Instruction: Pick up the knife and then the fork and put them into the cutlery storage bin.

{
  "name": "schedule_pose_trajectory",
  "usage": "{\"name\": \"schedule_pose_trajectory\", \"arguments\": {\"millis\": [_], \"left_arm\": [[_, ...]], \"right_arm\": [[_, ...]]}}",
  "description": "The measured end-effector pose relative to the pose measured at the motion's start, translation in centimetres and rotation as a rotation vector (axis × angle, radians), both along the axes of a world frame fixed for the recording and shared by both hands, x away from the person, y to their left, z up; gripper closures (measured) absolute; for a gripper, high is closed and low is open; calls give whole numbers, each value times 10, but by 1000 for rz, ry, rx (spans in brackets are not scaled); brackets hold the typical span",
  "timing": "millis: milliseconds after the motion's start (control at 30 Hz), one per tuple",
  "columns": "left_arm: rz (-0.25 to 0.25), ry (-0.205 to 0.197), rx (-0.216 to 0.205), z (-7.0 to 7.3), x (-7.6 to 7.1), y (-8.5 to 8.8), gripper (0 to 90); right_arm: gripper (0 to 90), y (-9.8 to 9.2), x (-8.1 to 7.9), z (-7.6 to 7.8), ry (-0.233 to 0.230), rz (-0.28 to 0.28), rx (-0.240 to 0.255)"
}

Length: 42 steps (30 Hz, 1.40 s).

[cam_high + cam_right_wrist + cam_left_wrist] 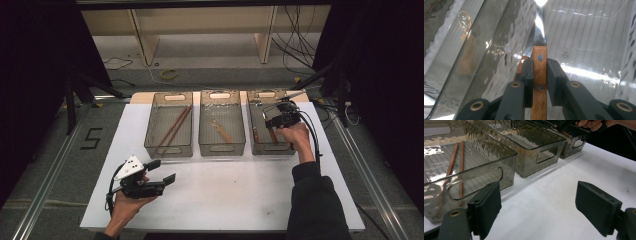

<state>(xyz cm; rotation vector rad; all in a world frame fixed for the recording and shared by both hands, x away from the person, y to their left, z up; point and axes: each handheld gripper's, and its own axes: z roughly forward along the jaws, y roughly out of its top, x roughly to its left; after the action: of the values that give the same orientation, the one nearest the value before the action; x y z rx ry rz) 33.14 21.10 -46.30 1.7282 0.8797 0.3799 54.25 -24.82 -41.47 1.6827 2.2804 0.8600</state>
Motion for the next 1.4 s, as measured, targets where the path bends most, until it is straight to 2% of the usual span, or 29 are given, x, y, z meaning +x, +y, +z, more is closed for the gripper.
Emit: {"name": "schedule_pose_trajectory", "arguments": {"millis": [333, 467, 533, 667, 967, 1400], "left_arm": [[0, 0, 0, 0, 0, 0, 201], [-2, 0, 1, 0, 0, 0, 202], [-1, 0, 2, 0, 0, 0, 202], [-1, 0, 2, 0, 0, 0, 202], [-1, 0, 3, 0, 0, 0, 202], [-1, 0, 3, 0, 0, 0, 202]], "right_arm": [[774, 0, 0, -6, 16, -8, -3], [760, 0, 1, -9, 37, -17, -1], [666, -1, 2, -10, 42, -19, 21], [607, -2, 0, -5, 35, 2, 40], [523, -3, -5, 3, -5, 33, 52], [442, 8, -24, 14, -75, 107, 79]]}}
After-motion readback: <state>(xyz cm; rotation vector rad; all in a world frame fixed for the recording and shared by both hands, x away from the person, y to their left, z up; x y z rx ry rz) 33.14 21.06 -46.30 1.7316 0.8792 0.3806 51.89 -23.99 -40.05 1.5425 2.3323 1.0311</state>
